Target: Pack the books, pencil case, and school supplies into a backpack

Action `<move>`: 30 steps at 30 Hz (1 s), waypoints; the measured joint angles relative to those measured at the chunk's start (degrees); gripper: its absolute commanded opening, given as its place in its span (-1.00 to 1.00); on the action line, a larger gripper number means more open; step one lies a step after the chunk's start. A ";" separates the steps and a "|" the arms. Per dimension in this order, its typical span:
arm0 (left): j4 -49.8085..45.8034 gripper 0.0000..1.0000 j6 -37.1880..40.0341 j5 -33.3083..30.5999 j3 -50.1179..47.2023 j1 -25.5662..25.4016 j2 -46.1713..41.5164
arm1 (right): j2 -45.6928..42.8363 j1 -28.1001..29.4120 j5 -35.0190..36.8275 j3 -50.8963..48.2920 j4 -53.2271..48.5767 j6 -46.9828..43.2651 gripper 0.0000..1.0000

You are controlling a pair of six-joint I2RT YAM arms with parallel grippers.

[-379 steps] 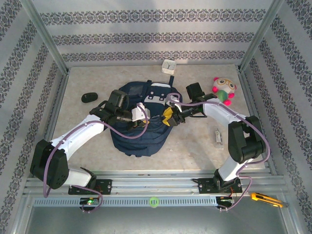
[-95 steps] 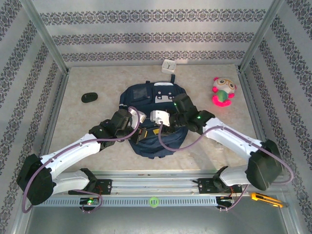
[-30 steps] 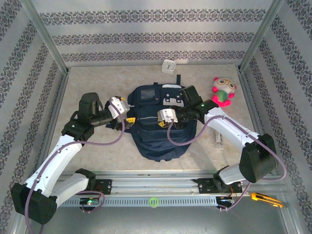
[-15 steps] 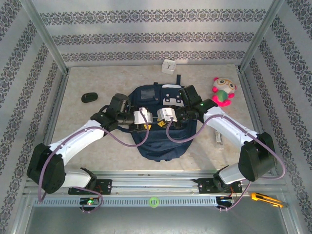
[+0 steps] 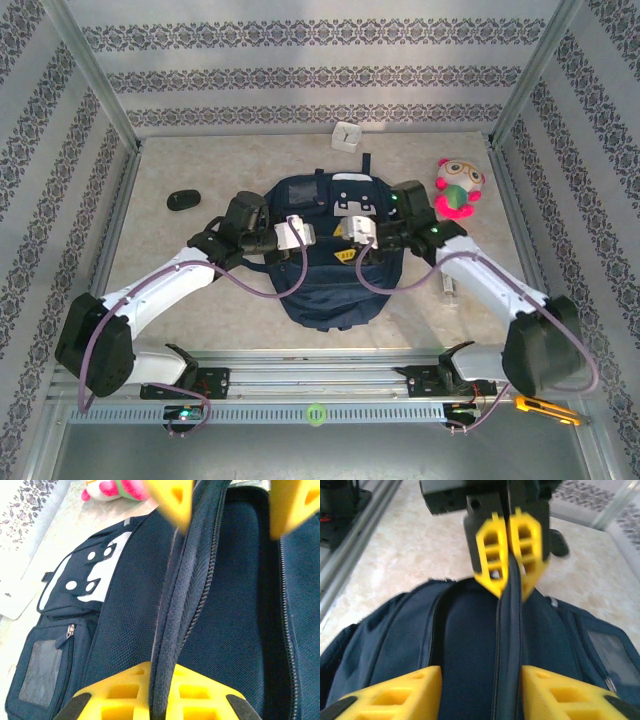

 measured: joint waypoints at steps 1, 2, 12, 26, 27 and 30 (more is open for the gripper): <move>0.00 -1.00 -0.20 0.00 -0.04 0.11 -0.09 | -1.68 -1.27 0.09 -2.29 1.51 1.62 -0.04; 0.00 -1.00 -0.31 0.00 -0.09 0.17 -0.13 | -2.93 -2.32 0.26 -4.13 2.64 2.89 -0.04; -0.09 -1.00 -2.36 -0.22 -0.09 0.63 -0.22 | -6.97 -7.82 0.79 -13.97 13.57 13.05 -0.84; -9.84 0.34 -4.20 -8.15 -3.08 4.13 -12.28 | 6.32 -0.85 -0.87 -6.21 20.35 14.73 -1.00; -10.51 0.40 -4.81 -8.15 -3.08 4.35 -13.44 | 7.67 -0.55 -0.90 -5.18 20.37 14.71 -1.00; -13.60 0.47 -6.56 -7.69 -1.42 4.35 -16.06 | 11.41 0.04 -0.90 -2.01 20.72 14.56 -1.00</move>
